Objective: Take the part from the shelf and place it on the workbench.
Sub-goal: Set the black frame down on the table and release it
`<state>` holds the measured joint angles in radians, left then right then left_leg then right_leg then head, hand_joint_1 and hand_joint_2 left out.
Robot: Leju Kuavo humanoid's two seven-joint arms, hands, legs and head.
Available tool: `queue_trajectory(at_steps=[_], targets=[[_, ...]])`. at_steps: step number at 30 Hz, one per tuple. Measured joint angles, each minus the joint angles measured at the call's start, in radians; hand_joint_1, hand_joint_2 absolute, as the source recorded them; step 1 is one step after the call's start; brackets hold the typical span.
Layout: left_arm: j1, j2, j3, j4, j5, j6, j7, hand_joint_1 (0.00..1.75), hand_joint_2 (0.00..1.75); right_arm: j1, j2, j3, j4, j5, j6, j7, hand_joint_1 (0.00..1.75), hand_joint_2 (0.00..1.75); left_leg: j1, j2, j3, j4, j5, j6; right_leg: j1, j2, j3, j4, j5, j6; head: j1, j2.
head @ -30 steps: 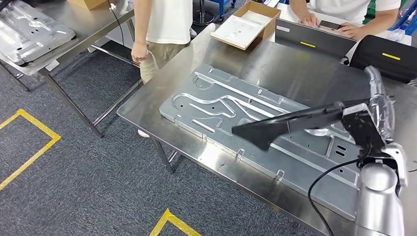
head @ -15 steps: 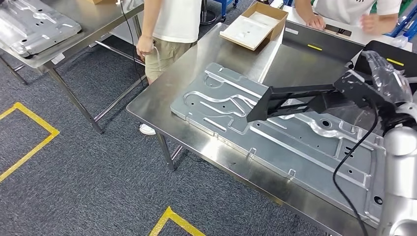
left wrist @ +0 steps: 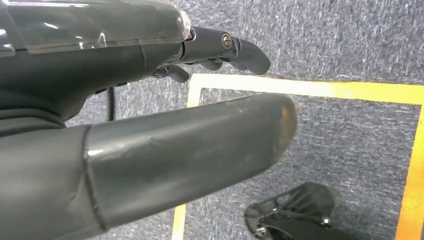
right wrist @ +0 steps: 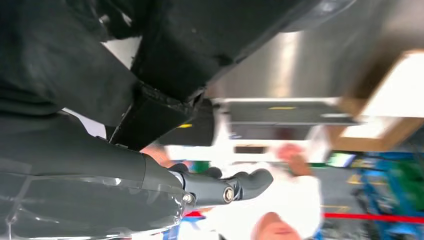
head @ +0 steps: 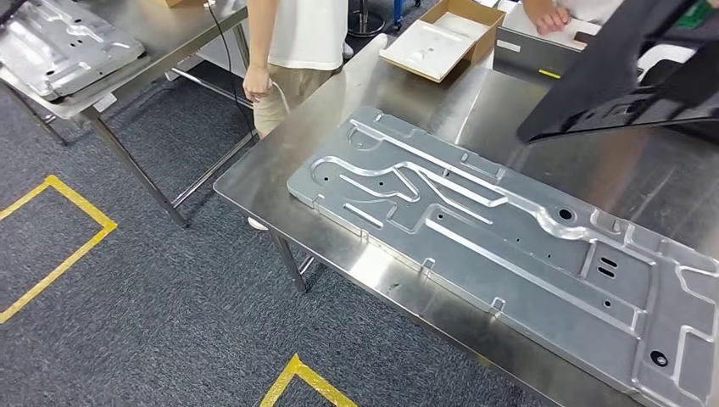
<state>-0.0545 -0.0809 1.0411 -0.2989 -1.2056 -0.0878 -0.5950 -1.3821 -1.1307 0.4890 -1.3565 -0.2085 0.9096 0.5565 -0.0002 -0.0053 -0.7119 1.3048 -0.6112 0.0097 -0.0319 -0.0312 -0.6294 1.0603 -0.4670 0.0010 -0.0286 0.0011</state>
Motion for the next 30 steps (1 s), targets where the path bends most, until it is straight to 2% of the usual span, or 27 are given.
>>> queue_trajectory(at_steps=[1,2,4,5,7,10,11,13,15,16,17,18,19,21,23,25,26,27,30], targets=[[0.002,0.0,0.002,0.0,-0.003,0.0,0.0,0.0,0.0,-0.045,-0.032,0.059,0.001,-0.021,-0.005,0.019,0.0,0.0,0.001,0.001,-0.009,0.019,0.004,0.002,0.002,-0.001,0.002,0.0,-0.001,-0.001,0.0,0.0],[0.003,-0.001,0.004,0.001,-0.006,-0.001,-0.001,0.0,0.0,-0.083,-0.06,0.112,0.002,-0.032,-0.014,0.031,0.0,0.0,0.002,0.001,-0.002,0.002,0.027,0.006,0.004,0.0,0.004,0.0,-0.003,-0.001,0.0,0.0],[0.005,-0.001,0.006,0.002,-0.007,-0.001,-0.002,0.0,0.0,-0.142,-0.101,0.193,0.004,-0.038,-0.041,0.042,0.0,0.0,0.0,-0.001,0.053,-0.116,0.096,0.021,0.008,0.005,0.009,0.0,-0.005,0.0,0.0,0.0],[0.004,0.0,0.008,0.002,-0.008,-0.001,-0.003,0.0,0.0,-0.166,-0.117,0.226,0.006,-0.037,-0.056,0.043,0.0,0.0,-0.002,-0.003,0.081,-0.177,0.119,0.028,0.009,0.009,0.01,0.0,-0.005,0.002,0.0,0.0],[0.001,0.0,0.011,0.002,-0.009,-0.002,-0.005,0.0,0.0,-0.216,-0.144,0.287,0.011,-0.039,-0.064,0.045,0.0,0.0,-0.008,-0.004,0.114,-0.246,0.129,0.037,0.009,0.014,0.009,-0.002,-0.003,0.011,0.0,0.0],[-0.002,0.0,0.012,0.002,-0.011,-0.002,-0.006,0.0,0.0,-0.285,-0.185,0.369,0.017,-0.063,-0.005,0.069,0.0,0.0,-0.007,-0.001,0.128,-0.274,0.137,0.045,0.007,0.019,0.011,-0.009,-0.001,0.031,0.001,0.0],[-0.002,0.0,0.013,0.002,-0.012,-0.002,-0.007,0.0,0.0,-0.309,-0.196,0.392,0.019,-0.078,0.022,0.082,0.0,0.0,-0.005,0.001,0.134,-0.286,0.143,0.05,0.006,0.021,0.008,0.002,-0.012,0.035,0.002,0.0],[-0.003,-0.001,0.013,0.002,-0.013,-0.001,-0.007,0.0,0.0,-0.367,-0.214,0.431,0.021,-0.114,0.08,0.107,0.0,0.0,-0.004,0.005,0.142,-0.302,0.152,0.057,0.005,0.026,-0.029,0.087,-0.066,0.041,0.003,0.0],[-0.005,-0.001,0.013,0.002,-0.015,-0.001,-0.008,0.0,0.0,-0.424,-0.225,0.471,0.022,-0.138,0.141,0.127,0.0,0.0,-0.005,0.008,0.142,-0.303,0.152,0.059,0.005,0.029,-0.084,0.206,-0.119,0.046,0.002,0.0],[-0.005,-0.001,0.013,0.002,-0.015,-0.001,-0.009,0.0,0.0,-0.447,-0.23,0.491,0.023,-0.143,0.169,0.134,0.0,0.0,-0.005,0.009,0.142,-0.301,0.151,0.059,0.004,0.029,-0.097,0.234,-0.122,0.049,0.002,0.0],[-0.005,-0.001,0.014,0.003,-0.016,-0.001,-0.009,0.0,0.0,-0.467,-0.234,0.509,0.024,-0.145,0.188,0.138,0.0,0.0,-0.004,0.01,0.143,-0.299,0.15,0.058,0.002,0.029,-0.092,0.225,-0.104,0.052,0.002,0.0],[-0.005,-0.001,0.014,0.003,-0.017,-0.001,-0.009,0.0,0.0,-0.485,-0.238,0.525,0.026,-0.145,0.199,0.142,0.0,0.0,-0.004,0.01,0.144,-0.296,0.147,0.057,0.0,0.028,-0.067,0.178,-0.071,0.054,0.002,0.0],[-0.005,-0.001,0.014,0.003,-0.018,-0.001,-0.009,0.0,0.0,-0.503,-0.242,0.537,0.028,-0.149,0.207,0.145,0.0,0.0,-0.003,0.01,0.144,-0.29,0.143,0.053,-0.003,0.027,-0.033,0.108,-0.038,0.055,0.002,0.0],[-0.005,-0.002,0.014,0.003,-0.018,0.0,-0.01,0.0,0.0,-0.55,-0.246,0.567,0.035,-0.172,0.229,0.147,0.0,0.0,-0.007,0.01,0.141,-0.279,0.135,0.044,-0.002,0.027,0.019,0.003,-0.002,0.05,0.002,0.0],[-0.007,-0.001,0.014,0.003,-0.018,0.0,-0.011,0.0,0.0,-0.61,-0.248,0.612,0.047,-0.202,0.251,0.146,0.0,0.0,-0.012,0.011,0.139,-0.275,0.132,0.036,0.002,0.031,0.025,-0.014,-0.002,0.039,0.002,0.0],[-0.007,-0.001,0.014,0.003,-0.019,0.0,-0.013,0.0,0.0,-0.666,-0.25,0.656,0.056,-0.215,0.25,0.146,0.0,0.0,-0.012,0.012,0.139,-0.27,0.127,0.029,-0.002,0.034,0.024,-0.016,0.0,0.027,0.002,0.0],[-0.007,-0.001,0.014,0.003,-0.019,0.0,-0.013,0.0,0.0,-0.691,-0.251,0.677,0.057,-0.218,0.238,0.146,0.0,0.0,-0.011,0.012,0.133,-0.255,0.114,0.024,-0.003,0.034,0.024,-0.017,0.001,0.021,0.002,0.0],[-0.007,-0.001,0.014,0.003,-0.019,0.001,-0.014,0.0,0.0,-0.719,-0.252,0.7,0.055,-0.222,0.217,0.146,0.0,0.0,-0.01,0.011,0.119,-0.22,0.091,0.02,-0.005,0.034,0.025,-0.019,0.002,0.015,0.002,0.0],[-0.007,-0.002,0.014,0.003,-0.019,0.001,-0.015,0.0,0.0,-0.797,-0.259,0.794,0.039,-0.227,0.11,0.121,0.0,0.0,-0.006,0.01,0.035,-0.033,0.0,0.013,-0.003,0.034,0.024,-0.019,0.003,0.007,0.002,0.0]])
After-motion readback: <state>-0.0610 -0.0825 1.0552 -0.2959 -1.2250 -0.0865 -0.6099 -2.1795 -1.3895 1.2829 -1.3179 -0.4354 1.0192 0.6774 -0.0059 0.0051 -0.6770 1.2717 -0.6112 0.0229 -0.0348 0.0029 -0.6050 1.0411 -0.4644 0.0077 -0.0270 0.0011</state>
